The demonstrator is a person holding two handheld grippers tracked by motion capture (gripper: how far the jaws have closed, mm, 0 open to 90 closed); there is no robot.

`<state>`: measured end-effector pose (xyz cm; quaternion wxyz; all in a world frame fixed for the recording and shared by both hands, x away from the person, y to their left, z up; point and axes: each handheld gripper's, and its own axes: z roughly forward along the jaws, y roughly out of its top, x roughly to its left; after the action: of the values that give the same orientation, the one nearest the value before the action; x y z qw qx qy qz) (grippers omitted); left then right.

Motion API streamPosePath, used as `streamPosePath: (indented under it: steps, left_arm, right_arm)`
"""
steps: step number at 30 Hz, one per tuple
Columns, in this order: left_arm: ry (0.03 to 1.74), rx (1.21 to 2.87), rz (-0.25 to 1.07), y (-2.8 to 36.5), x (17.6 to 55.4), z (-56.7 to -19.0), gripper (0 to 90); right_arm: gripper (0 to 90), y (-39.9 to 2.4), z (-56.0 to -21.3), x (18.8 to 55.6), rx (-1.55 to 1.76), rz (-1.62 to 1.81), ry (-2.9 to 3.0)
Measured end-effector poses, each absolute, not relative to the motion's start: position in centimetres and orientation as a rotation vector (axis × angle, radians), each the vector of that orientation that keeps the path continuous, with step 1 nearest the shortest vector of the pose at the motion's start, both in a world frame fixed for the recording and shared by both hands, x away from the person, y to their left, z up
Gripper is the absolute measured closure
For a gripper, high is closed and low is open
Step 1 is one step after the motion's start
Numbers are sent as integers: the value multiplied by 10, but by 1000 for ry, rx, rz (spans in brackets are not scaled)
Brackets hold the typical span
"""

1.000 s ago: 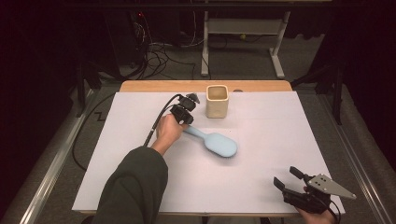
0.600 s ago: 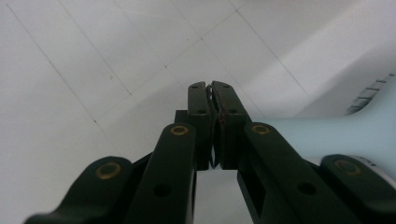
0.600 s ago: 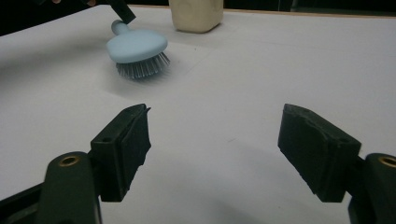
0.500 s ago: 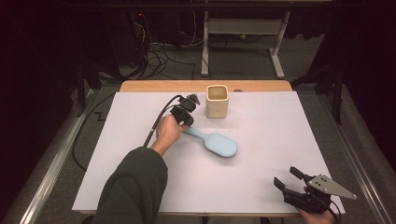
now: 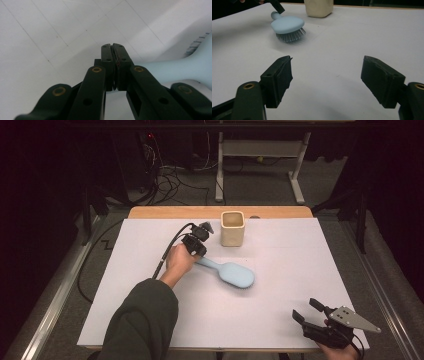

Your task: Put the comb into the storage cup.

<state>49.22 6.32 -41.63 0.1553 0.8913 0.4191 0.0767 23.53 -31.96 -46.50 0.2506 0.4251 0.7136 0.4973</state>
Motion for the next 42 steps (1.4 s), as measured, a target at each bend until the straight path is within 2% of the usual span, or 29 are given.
streamPosePath:
  steps: [42]
  left_arm:
    - [1115,2554,112,74,453,-432,877]
  right_arm:
    - [256,-316,-467,242,1158,1327,1949]
